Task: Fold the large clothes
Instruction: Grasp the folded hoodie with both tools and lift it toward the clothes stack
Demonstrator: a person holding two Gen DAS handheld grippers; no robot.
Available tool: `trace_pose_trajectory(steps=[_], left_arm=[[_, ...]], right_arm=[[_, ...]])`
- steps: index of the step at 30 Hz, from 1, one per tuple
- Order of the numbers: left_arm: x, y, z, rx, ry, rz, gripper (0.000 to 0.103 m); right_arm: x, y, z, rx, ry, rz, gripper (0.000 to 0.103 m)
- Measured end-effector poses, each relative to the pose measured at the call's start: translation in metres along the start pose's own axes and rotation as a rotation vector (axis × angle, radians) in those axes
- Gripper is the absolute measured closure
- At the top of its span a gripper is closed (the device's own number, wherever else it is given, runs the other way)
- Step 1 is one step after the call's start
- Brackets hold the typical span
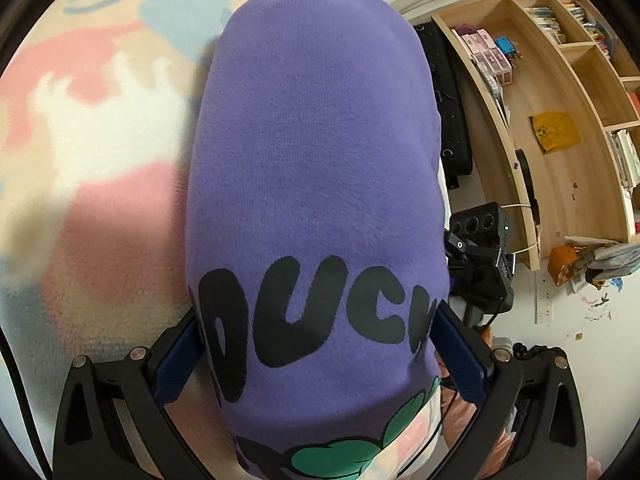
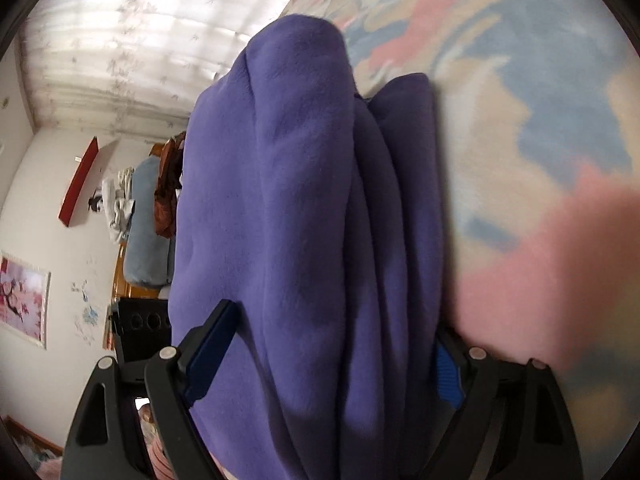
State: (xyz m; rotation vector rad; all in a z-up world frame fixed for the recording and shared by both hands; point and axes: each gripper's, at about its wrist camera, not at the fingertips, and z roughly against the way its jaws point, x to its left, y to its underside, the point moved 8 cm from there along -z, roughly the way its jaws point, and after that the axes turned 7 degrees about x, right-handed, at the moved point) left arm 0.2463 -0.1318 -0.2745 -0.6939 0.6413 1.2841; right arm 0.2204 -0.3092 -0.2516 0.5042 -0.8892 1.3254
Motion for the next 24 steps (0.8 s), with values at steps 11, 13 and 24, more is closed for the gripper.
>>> trace_pose_trajectory(steps=[11, 13, 24], left_arm=[[-0.001, 0.005, -0.011, 0.049, 0.022, -0.022, 0.000], [-0.003, 0.003, -0.018, 0.049, 0.029, -0.023, 0.000], [-0.021, 0.008, -0.013, -0.009, -0.047, -0.070, 0.001]], right_arm=[[0.005, 0.001, -0.003, -0.027, -0.012, 0.047, 0.021], [0.004, 0.001, -0.004, -0.027, -0.009, 0.050, 0.022], [0.028, 0.004, 0.003, -0.069, 0.008, 0.135, 0.058]])
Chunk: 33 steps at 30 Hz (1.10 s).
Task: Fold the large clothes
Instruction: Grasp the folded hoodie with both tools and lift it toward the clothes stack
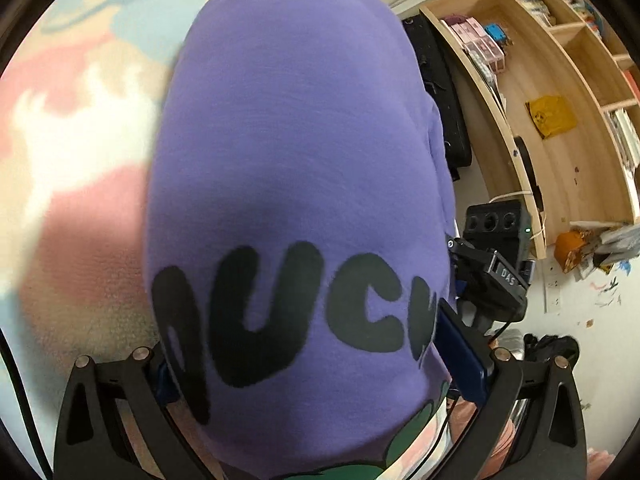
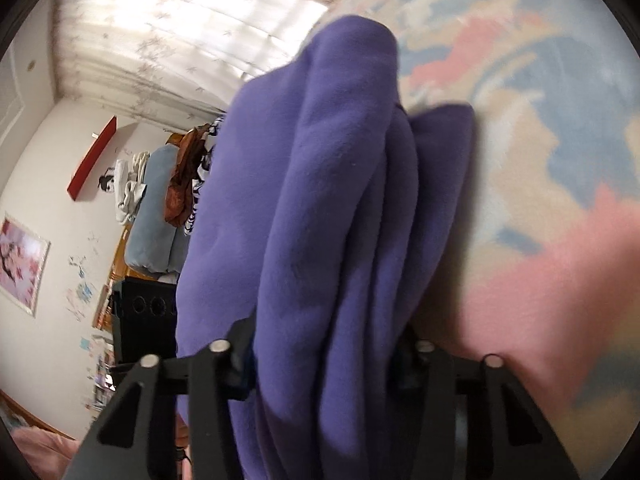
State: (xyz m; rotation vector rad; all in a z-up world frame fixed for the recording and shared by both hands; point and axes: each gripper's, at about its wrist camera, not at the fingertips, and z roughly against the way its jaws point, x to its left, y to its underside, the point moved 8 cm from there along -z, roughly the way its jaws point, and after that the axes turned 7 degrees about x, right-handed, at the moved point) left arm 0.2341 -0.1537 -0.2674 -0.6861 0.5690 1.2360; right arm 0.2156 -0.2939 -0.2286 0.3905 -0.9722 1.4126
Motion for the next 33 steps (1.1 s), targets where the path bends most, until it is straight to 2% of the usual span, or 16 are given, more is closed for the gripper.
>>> trace_pose_trajectory(steps=[6, 12, 16, 24, 29, 33], left_arm=[[-0.019, 0.013, 0.030, 0.000, -0.033, -0.037, 0.001], [-0.041, 0.035, 0.076, -0.027, -0.078, -0.056, 0.001], [-0.046, 0.054, 0.120, -0.053, -0.089, -0.048, 0.001], [-0.032, 0.085, 0.226, -0.129, -0.106, -0.041, 0.001], [-0.015, 0.091, 0.291, -0.180, -0.122, -0.033, 0.001], [-0.002, 0.083, 0.339, -0.208, -0.138, -0.026, 0.001]], right_arm=[[0.031, 0.007, 0.011, -0.054, 0.004, 0.069, 0.059], [0.071, 0.022, 0.016, -0.083, -0.045, 0.099, 0.059], [0.110, 0.032, 0.013, -0.082, -0.073, 0.138, 0.059], [0.194, 0.045, -0.010, -0.057, -0.114, 0.244, 0.059], [0.248, 0.044, -0.036, -0.033, -0.146, 0.299, 0.059], [0.282, 0.037, -0.060, -0.020, -0.172, 0.325, 0.059]])
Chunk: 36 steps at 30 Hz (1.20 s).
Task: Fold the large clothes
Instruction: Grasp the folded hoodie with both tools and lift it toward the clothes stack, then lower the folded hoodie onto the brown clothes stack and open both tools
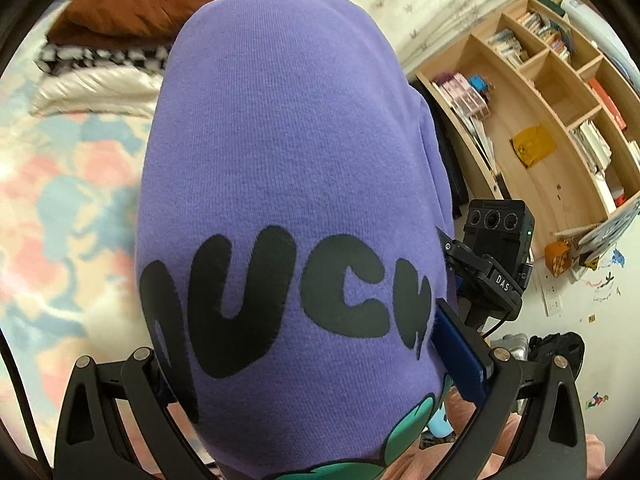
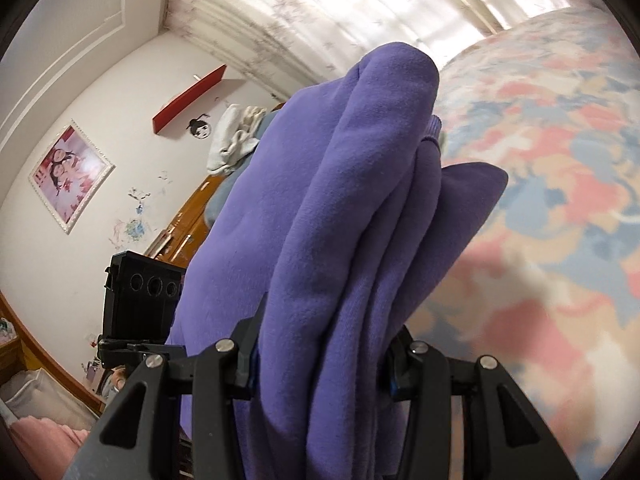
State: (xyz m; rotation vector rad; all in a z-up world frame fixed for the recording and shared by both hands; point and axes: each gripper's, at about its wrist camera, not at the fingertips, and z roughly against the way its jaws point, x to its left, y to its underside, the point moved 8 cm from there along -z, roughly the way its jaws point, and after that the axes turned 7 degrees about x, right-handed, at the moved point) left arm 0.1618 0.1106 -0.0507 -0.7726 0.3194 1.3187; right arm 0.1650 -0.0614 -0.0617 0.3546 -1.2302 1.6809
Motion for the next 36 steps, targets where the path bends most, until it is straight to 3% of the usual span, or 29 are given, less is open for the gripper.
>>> trace_pose_trajectory(steps=[4, 9, 18, 22, 26, 29, 31, 36], left_arm=[[0.019, -0.030, 0.036, -0.030, -0.018, 0.003, 0.001], [0.054, -0.096, 0.073, -0.077, -0.026, 0.003, 0.001], [0.106, -0.295, 0.118, -0.137, -0.067, -0.043, 0.001], [0.142, -0.365, 0.121, -0.160, -0.100, -0.063, 0.001], [0.194, -0.423, 0.103, -0.119, -0.136, -0.058, 0.001], [0.236, -0.440, 0.073, -0.064, -0.169, -0.011, 0.001], [0.257, -0.432, 0.049, -0.040, -0.201, 0.024, 0.001], [0.260, -0.423, 0.039, -0.041, -0.186, -0.020, 0.001]], right_arm=[[0.020, -0.026, -0.035, 0.010, -0.035, 0.028, 0.059], [0.037, -0.080, -0.080, 0.015, -0.057, 0.070, 0.059], [0.041, -0.232, -0.170, -0.067, -0.093, 0.100, 0.059], [0.022, -0.295, -0.216, -0.124, -0.129, 0.091, 0.059], [-0.005, -0.337, -0.264, -0.145, -0.130, 0.061, 0.059], [-0.034, -0.349, -0.299, -0.119, -0.088, 0.026, 0.059], [-0.060, -0.348, -0.321, -0.090, -0.051, -0.010, 0.059], [-0.090, -0.347, -0.337, -0.093, -0.055, -0.081, 0.054]])
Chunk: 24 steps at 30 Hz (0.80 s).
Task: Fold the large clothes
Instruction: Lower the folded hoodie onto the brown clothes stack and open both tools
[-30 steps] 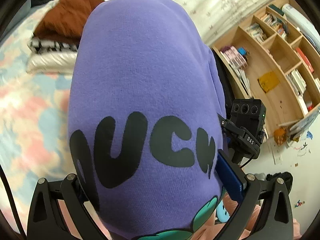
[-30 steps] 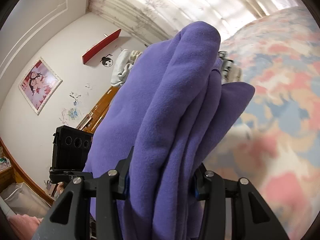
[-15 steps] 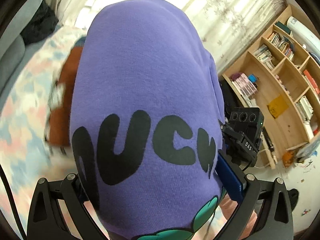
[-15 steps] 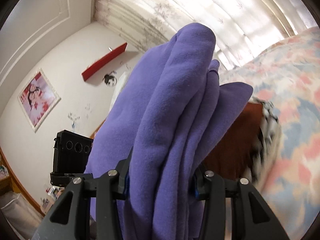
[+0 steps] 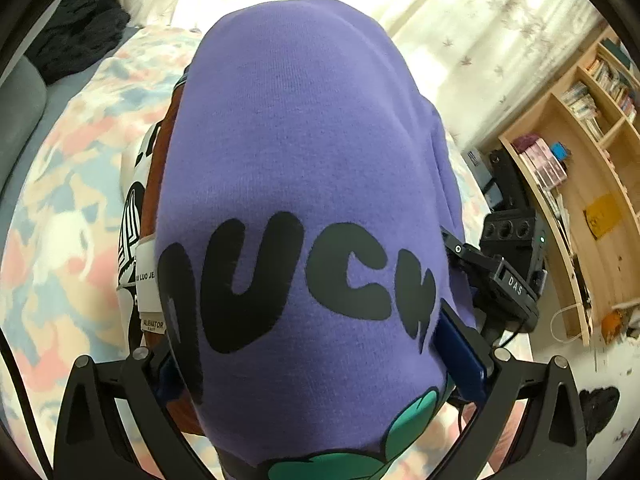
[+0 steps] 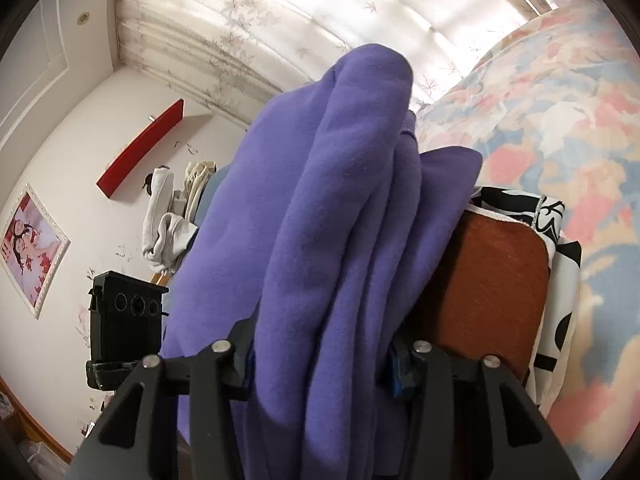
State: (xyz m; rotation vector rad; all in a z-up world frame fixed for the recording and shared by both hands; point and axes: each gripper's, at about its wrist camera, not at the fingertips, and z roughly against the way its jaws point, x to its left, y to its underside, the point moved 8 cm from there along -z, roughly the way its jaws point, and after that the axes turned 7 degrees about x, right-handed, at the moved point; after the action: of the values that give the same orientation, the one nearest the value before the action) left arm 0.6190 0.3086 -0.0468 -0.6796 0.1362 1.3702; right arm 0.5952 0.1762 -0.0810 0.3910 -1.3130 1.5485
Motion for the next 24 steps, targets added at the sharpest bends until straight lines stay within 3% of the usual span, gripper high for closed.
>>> trace_pose_trajectory(steps=[5, 8, 13, 18, 24], left_arm=[[0.007, 0.008, 0.002, 0.055, -0.018, -0.020, 0.001], [0.010, 0.011, 0.010, 0.074, -0.024, -0.009, 0.001], [0.021, 0.011, 0.044, -0.021, -0.004, 0.036, 0.001], [0.032, 0.030, 0.059, -0.060, -0.089, 0.095, 0.001], [0.016, 0.061, 0.068, -0.117, -0.218, 0.103, 0.001]], right_arm=[[-0.003, -0.005, 0.007, 0.054, 0.050, -0.006, 0.037], [-0.003, -0.008, 0.022, 0.054, 0.065, -0.018, 0.035], [0.009, -0.001, 0.042, 0.061, 0.089, 0.023, 0.035], [0.020, 0.024, 0.049, 0.090, 0.147, 0.071, 0.035], [0.039, 0.055, 0.079, 0.083, 0.193, 0.060, 0.035]])
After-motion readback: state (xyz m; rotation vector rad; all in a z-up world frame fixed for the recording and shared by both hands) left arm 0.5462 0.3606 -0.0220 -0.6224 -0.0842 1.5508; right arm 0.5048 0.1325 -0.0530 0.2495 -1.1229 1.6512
